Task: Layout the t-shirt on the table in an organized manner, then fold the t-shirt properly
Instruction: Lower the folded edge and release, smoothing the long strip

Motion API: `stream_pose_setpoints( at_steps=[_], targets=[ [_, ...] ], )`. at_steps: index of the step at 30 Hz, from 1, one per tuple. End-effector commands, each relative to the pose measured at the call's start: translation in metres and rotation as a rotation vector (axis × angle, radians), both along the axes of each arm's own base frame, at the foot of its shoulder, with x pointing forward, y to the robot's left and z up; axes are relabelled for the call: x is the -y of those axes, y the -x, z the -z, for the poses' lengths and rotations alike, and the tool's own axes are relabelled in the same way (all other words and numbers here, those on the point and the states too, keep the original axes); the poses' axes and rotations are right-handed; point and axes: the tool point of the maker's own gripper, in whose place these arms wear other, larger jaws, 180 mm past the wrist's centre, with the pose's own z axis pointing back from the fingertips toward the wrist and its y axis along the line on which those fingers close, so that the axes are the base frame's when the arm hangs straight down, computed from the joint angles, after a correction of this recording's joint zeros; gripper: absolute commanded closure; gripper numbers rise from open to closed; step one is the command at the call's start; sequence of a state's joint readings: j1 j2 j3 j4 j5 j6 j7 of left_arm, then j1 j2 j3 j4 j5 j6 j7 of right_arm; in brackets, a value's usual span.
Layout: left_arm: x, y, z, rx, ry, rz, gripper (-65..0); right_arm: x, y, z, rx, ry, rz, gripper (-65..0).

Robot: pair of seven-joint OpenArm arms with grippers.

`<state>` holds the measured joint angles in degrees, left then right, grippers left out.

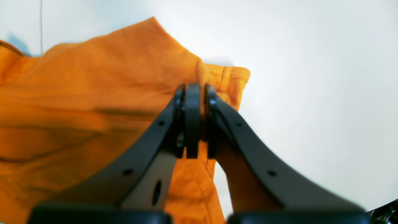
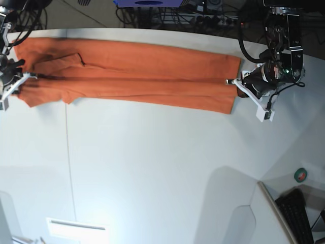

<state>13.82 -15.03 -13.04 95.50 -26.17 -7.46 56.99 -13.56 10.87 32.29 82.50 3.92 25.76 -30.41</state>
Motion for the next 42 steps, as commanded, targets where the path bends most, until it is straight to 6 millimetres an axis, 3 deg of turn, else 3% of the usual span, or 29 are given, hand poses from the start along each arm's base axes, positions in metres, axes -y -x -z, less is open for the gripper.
stream_pose_setpoints(
  at_steps=[1,5,8,14,19,23,24,27,29,31,33,35,37,38,39,41,42],
  targets=[
    [-0.003,-0.009,-0.009,0.04,-0.009,0.002,0.0,0.0,-0.004,-0.006,0.03,0.007,0.002,0.0],
    [-0.003,-0.011,-0.011,0.047,-0.007,-0.002,0.0,-0.007,0.007,0.001,0.0,-0.01,0.01,0.0],
    [-0.005,-0.013,-0.012,0.053,-0.01,-0.008,0.0,-0.014,0.011,-0.005,-0.01,-0.005,0.006,0.0],
    [-0.007,-0.013,-0.012,0.05,-0.014,-0.009,0.0,-0.002,0.018,-0.011,-0.009,0.006,0.06,0.0],
    [-0.009,-0.006,0.001,0.009,-0.007,-0.018,0.0,-0.002,0.02,-0.009,-0.017,0.002,0.063,0.0],
    [-0.01,-0.007,0.0,0.014,-0.009,-0.021,0.0,-0.003,0.021,-0.009,-0.018,0.001,0.065,0.0],
    [-0.01,-0.007,-0.001,0.015,-0.009,-0.023,0.0,-0.002,0.021,-0.009,-0.018,0.003,0.064,-4.4],
    [-0.014,-0.008,-0.003,0.02,-0.019,-0.02,0.0,-0.002,0.028,-0.009,-0.028,0.01,0.061,-27.5],
    [-0.017,-0.011,-0.011,0.04,-0.034,-0.008,-15.6,-0.001,0.027,-0.015,-0.016,0.025,0.054,-28.2],
    [-0.015,-0.017,-0.026,0.086,-0.041,0.002,-30.1,0.0,0.026,-0.026,0.005,0.049,0.041,-23.1],
    [-0.019,-0.024,-0.042,0.137,-0.044,-0.018,-39.5,-0.001,0.023,-0.039,0.034,0.074,0.026,-19.2],
    [-0.014,-0.028,-0.051,0.172,-0.026,-0.039,-42.8,-0.004,0.02,-0.046,0.053,0.081,0.019,-15.3],
    [-0.005,-0.027,-0.048,0.172,0.001,-0.047,-37.7,-0.009,0.017,-0.044,0.059,0.064,0.025,-6.0],
    [0.0,-0.025,-0.043,0.159,0.014,-0.048,-31.8,-0.01,0.013,-0.045,0.068,0.062,0.021,0.0],
    [0.006,-0.022,-0.035,0.139,0.033,-0.05,-23.9,-0.012,0.01,-0.044,0.07,0.054,0.024,0.0],
    [0.021,-0.017,-0.015,0.084,0.063,-0.038,0.0,-0.016,0.009,-0.032,0.053,0.02,0.038,0.0],
    [0.024,-0.012,-0.005,0.053,0.073,-0.033,0.0,-0.017,0.006,-0.027,0.051,0.004,0.047,0.0]
  ],
)
